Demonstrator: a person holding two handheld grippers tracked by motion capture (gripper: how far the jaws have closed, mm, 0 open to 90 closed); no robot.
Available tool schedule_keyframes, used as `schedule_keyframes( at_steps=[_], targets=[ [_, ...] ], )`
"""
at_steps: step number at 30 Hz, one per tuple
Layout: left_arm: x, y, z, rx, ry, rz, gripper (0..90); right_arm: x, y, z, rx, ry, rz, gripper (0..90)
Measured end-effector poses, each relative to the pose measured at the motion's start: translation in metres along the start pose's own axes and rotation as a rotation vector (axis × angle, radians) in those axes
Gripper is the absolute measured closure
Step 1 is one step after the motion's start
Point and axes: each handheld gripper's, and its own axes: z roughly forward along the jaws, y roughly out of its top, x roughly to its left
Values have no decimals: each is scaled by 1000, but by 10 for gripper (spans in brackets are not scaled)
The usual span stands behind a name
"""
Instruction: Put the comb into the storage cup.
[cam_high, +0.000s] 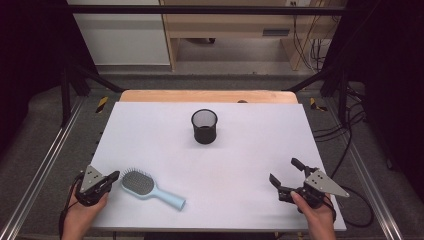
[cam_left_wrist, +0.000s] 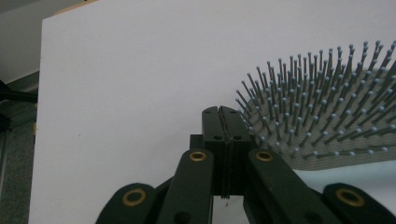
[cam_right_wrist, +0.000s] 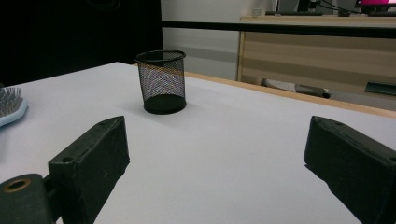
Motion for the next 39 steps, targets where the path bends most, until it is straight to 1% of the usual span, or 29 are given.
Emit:
schedule_keyframes(
  at_steps=[1, 3, 9, 15, 26, 33, 36, 39],
  targets=[
    [-1, 1, 1, 11, 2, 12, 900, 0, 0, 0, 0, 1, -1, 68],
    [-1, 1, 2, 19, 1, 17, 900, 0, 0, 0, 0, 1, -1, 68],
    [-2, 1, 3, 32, 1, 17, 900, 0, 0, 0, 1, 2, 1, 69],
    [-3, 1, 3, 35, -2, 27, 900, 1, 0, 0, 3, 3, -3, 69],
    [-6, 2, 2, 40, -16, 24, 900, 1, 0, 0, 4, 5, -3, 70],
    [-13, 5, 2, 49, -30, 44, 900, 1, 0, 1, 6, 5, -7, 71],
    [-15, 6, 2, 51, -33, 47, 900, 1, 0, 1, 9, 2, -10, 71],
    [-20, 8, 2, 53, -44, 50, 900, 1, 0, 1, 13, 4, -6, 71]
  ],
)
